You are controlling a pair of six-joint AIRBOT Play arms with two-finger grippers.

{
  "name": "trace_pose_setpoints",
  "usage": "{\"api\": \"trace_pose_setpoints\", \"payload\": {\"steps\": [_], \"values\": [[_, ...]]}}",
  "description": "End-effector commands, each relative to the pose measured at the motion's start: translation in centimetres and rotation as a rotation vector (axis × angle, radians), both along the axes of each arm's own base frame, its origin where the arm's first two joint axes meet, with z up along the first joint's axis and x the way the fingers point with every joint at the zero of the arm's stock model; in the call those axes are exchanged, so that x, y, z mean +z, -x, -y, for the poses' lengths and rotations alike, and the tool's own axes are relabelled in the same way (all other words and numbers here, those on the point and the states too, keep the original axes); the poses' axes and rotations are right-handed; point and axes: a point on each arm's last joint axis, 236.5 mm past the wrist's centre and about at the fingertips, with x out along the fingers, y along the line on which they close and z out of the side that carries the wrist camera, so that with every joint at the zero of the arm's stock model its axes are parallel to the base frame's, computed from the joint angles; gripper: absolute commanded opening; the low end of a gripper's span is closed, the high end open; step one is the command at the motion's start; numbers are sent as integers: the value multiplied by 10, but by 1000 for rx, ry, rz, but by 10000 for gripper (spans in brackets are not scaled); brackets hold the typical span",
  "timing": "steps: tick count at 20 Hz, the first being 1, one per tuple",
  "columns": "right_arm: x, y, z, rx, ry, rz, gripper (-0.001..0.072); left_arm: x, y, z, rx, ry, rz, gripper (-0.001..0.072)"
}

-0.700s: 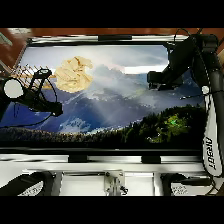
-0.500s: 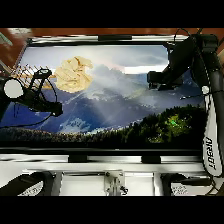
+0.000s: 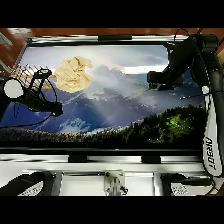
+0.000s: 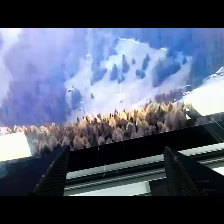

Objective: Fold the shirts.

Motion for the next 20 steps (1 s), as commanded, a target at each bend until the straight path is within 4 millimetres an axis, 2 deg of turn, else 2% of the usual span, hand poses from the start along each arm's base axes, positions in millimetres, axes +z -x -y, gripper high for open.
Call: {"api": "trace_pose_setpoints", "payload": {"steps": [1, 3, 5, 7, 8, 9, 11, 12, 14, 15, 16, 17, 18, 20], "values": [[1, -8, -1, 1, -3, 34, 494, 0, -4, 2, 9, 9, 13, 700], [7, -27, -3, -8, -12, 115, 493, 3, -23, 9, 9, 39, 84, 700], [16, -46, -7, -23, -36, 204, 493, 8, -44, 30, 14, 131, 158, 701], [21, -56, -10, -30, -52, 249, 493, 16, -61, 55, 28, 247, 215, 700], [23, -61, -9, -30, -50, 270, 493, 21, -73, 58, 38, 268, 265, 700], [25, -66, -6, -35, -39, 294, 493, 26, -94, 56, 65, 279, 334, 700], [27, -73, 0, -43, -13, 327, 493, 25, -138, 33, 142, 215, 409, 699], [29, -76, 2, -45, -8, 341, 494, 20, -160, 18, 161, 160, 422, 695], [32, -80, 2, -48, -11, 364, 493, 7, -210, -7, 163, 52, 462, 576], [32, -82, 1, -49, -12, 369, 493, -3, -234, -13, 169, 31, 470, 562], [33, -82, 1, -50, -13, 372, 493, -16, -253, -16, 181, 28, 460, 567], [33, -82, 1, -50, -13, 371, 493, -35, -269, -19, 191, 21, 439, 644], [32, -81, 1, -49, -12, 366, 493, -52, -280, -20, 212, 23, 415, 679], [30, -77, -2, -45, -23, 349, 494, -83, -299, -22, 236, 23, 383, 679]]}}
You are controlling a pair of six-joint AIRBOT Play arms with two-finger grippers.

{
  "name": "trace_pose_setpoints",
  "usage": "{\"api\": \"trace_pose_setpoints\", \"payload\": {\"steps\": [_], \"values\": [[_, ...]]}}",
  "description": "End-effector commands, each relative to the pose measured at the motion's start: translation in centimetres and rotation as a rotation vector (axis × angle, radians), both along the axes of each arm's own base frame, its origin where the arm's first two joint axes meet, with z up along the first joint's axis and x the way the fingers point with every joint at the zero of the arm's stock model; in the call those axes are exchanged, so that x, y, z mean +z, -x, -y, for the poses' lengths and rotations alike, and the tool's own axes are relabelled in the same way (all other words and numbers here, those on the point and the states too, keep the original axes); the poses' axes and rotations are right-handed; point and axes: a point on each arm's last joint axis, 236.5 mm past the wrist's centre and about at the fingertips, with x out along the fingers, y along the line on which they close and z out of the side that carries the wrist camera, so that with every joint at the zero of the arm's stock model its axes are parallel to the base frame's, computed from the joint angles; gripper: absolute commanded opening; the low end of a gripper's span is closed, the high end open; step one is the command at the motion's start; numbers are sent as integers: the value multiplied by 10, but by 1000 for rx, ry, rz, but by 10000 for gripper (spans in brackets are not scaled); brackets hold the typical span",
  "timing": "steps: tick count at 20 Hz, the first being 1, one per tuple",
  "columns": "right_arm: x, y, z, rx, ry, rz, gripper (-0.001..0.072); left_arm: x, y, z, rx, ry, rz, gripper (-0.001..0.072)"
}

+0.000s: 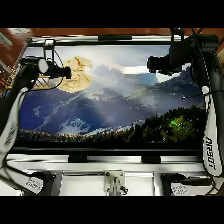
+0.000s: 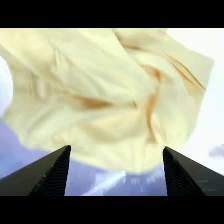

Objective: Fold the shirts.

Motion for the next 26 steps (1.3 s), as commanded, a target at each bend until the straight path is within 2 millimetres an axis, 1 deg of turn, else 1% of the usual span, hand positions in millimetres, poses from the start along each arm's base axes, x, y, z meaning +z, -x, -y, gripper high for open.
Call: {"api": "trace_pose_setpoints", "payload": {"steps": [1, 3, 4, 6, 8, 9, 10, 11, 12, 13, 14, 15, 16, 17, 18, 19, 20, 21, 22, 23, 24, 25, 26], "values": [[-1, 3, -5, 8, -19, -13, 494, -56, -41, -11, 42, -14, -36, 678], [-2, 6, -8, 13, -30, -29, 493, -81, -47, -11, 44, -18, -63, 676], [-3, 7, -9, 15, -35, -33, 493, -89, -48, -9, 43, -11, -68, 676], [-2, 8, -11, 17, -43, -35, 494, -97, -54, -5, 42, 11, -53, 661], [-2, 8, -11, 17, -44, -36, 493, -108, -55, -4, 41, 10, -59, 652], [-2, 8, -12, 18, -46, -36, 494, -112, -54, -4, 48, 14, -66, 622], [-2, 8, -12, 17, -46, -36, 493, -114, -54, -5, 55, 17, -69, 533], [-2, 8, -12, 16, -47, -36, 493, -114, -55, -5, 54, 18, -63, 384], [-2, 8, -12, 15, -48, -36, 493, -112, -57, -4, 53, 19, -55, 219], [-3, 8, -12, 16, -48, -38, 493, -107, -57, -2, 53, 29, -50, 30], [-4, 10, -12, 17, -46, -46, 493, -94, -57, 0, 55, 43, -44, 32], [-4, 11, -11, 18, -43, -50, 493, -74, -58, 3, 48, 47, -18, 33], [-4, 10, -10, 26, -35, -46, 493, -41, -60, 8, 13, 34, 33, 32], [-4, 11, -10, 42, -25, -44, 493, -2, -59, 15, -27, 19, 96, 32], [-4, 13, -9, 55, -11, -46, 493, 50, -53, 24, -63, 10, 175, 32], [0, 17, -5, 70, 14, -47, 493, 104, -42, 34, -96, 8, 262, 32], [9, 22, 0, 77, 35, -42, 493, 163, -25, 44, -128, 12, 356, 32], [23, 28, 5, 81, 55, -25, 493, 227, 2, 56, -154, 33, 459, 32], [44, 35, 12, 82, 78, 11, 493, 281, 33, 68, -184, 55, 547, 32], [71, 43, 20, 73, 99, 68, 493, 332, 72, 81, -223, 80, 629, 32], [99, 51, 30, 53, 121, 136, 493, 371, 112, 93, -274, 96, 690, 32], [131, 63, 41, 29, 140, 212, 493, 394, 146, 103, -315, 117, 719, 32], [158, 76, 49, 10, 148, 278, 493, 404, 179, 112, -359, 135, 714, 32]]}}
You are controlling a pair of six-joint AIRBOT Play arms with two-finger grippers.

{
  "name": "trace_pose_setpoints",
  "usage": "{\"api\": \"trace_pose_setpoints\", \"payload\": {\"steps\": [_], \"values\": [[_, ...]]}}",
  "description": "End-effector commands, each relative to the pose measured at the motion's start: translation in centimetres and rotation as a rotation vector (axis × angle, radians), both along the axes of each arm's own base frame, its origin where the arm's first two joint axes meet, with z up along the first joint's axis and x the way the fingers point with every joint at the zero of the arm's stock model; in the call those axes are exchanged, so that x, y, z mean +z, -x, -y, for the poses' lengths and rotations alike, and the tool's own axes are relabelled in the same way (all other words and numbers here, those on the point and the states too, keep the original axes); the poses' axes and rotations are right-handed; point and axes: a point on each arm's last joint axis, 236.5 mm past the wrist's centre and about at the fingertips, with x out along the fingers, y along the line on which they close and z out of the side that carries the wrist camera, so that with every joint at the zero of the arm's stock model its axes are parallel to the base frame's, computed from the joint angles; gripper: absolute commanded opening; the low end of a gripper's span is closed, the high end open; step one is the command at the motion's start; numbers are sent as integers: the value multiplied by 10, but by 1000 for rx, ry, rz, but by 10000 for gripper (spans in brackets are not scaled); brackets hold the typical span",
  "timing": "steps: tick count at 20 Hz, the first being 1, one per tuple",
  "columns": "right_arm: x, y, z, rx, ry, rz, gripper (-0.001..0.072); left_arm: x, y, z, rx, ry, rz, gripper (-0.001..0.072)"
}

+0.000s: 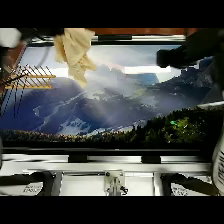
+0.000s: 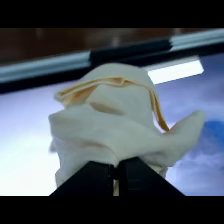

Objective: Fold the shirts.

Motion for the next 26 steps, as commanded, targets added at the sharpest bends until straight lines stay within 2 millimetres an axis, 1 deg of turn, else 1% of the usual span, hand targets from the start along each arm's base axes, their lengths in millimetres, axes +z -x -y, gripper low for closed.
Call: {"api": "trace_pose_setpoints", "payload": {"steps": [1, 2, 3, 4, 5, 6, 7, 8, 9, 10, 11, 12, 13, 14, 15, 16, 17, 18, 19, 20, 21, 22, 23, 24, 25, 26], "values": [[85, 46, 33, -52, 53, 199, 493, 71, 123, 24, -155, 13, 70, 33], [103, 63, 36, -55, 42, 240, 494, 54, 146, 35, -201, -3, -3, 32], [118, 82, 39, -67, 23, 268, 493, 30, 164, 46, -244, -30, -94, 33], [126, 98, 41, -75, 5, 277, 493, -4, 180, 59, -283, -69, -206, 33], [129, 114, 41, -68, -8, 268, 493, -39, 194, 73, -323, -116, -308, 32], [127, 126, 39, -56, -18, 245, 494, -78, 206, 89, -356, -155, -402, 33], [121, 137, 35, -37, -27, 205, 494, -114, 215, 106, -377, -172, -474, 33], [113, 145, 30, -17, -33, 159, 494, -151, 224, 127, -390, -164, -531, 33], [104, 149, 26, 0, -36, 117, 494, -183, 232, 148, -406, -139, -567, 33], [96, 150, 24, 8, -37, 88, 495, -213, 242, 171, -435, -111, -595, 33], [88, 149, 23, 9, -33, 66, 496, -239, 252, 190, -464, -87, -627, 35], [80, 147, 23, 9, -27, 43, 577, -256, 259, 201, -481, -82, -658, 165], [68, 144, 23, 12, -17, 10, 618, -265, 260, 203, -478, -97, -684, 494], [57, 141, 22, 14, -9, -24, 618, -267, 255, 195, -455, -119, -707, 691], [43, 137, 22, 18, 4, -62, 618, -262, 247, 177, -411, -143, -732, 691], [28, 134, 22, 22, 19, -107, 618, -253, 233, 147, -337, -177, -759, 691], [12, 131, 23, 28, 40, -158, 618, -241, 219, 111, -258, -207, -781, 691], [-11, 130, 24, 38, 66, -229, 618, -230, 209, 79, -208, -220, -791, 690], [-35, 131, 26, 48, 90, -306, 618, -223, 202, 47, -143, -211, -810, 690], [-64, 136, 28, 60, 109, -398, 618, -223, 201, 12, -63, -191, -849, 690], [-91, 143, 28, 68, 97, -478, 618, -230, 209, -15, -6, -153, -902, 690], [-119, 152, 29, 70, 61, -556, 618, -245, 221, -31, 25, -107, -958, 690], [-143, 162, 26, 74, 4, -626, 617, -268, 241, -44, 49, -69, -1029, 690], [-166, 171, 20, 79, -77, -686, 617, -293, 265, -51, 60, -38, -1107, 690], [-184, 179, 14, 79, -158, -730, 618, -320, 293, -51, 77, 16, -1202, 690], [-200, 183, 7, 66, -239, -757, 618, -340, 316, -45, 82, 80, -1271, 704]]}}
